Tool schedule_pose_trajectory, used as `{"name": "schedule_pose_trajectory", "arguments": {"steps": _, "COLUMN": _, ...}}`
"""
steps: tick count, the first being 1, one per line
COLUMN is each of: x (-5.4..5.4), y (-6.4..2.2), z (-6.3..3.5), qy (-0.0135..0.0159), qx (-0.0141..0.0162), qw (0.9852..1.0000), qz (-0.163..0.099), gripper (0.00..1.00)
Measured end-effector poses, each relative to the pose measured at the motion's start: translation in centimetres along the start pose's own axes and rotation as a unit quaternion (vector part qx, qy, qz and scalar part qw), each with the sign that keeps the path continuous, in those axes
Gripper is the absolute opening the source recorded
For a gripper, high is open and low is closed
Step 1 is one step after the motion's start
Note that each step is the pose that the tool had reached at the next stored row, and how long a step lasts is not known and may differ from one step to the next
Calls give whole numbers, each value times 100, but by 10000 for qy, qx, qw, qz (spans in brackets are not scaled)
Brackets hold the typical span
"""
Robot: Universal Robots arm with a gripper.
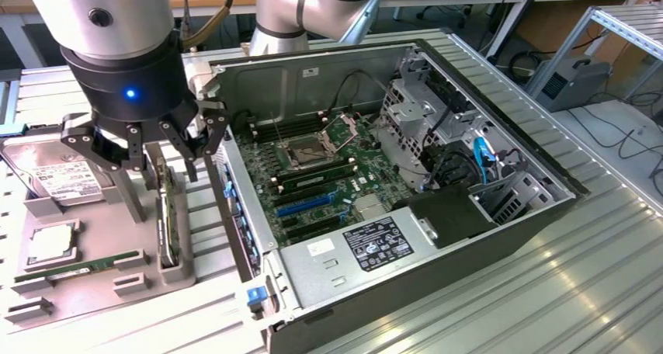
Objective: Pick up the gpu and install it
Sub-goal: 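Pick up the gpu and move the gpu toward the slot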
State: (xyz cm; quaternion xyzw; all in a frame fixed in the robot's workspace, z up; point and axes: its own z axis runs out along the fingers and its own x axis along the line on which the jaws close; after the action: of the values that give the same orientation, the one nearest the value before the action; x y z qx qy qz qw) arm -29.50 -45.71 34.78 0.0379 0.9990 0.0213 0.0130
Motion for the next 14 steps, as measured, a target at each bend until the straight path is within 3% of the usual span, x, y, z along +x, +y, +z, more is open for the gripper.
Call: {"name": "schedule_pose_trajectory", "arguments": {"steps": 14, "x": 1, "y": -2, "z": 55, "qy": 0, "qx": 0, "qw": 10000, "qz": 0, "gripper": 48}}
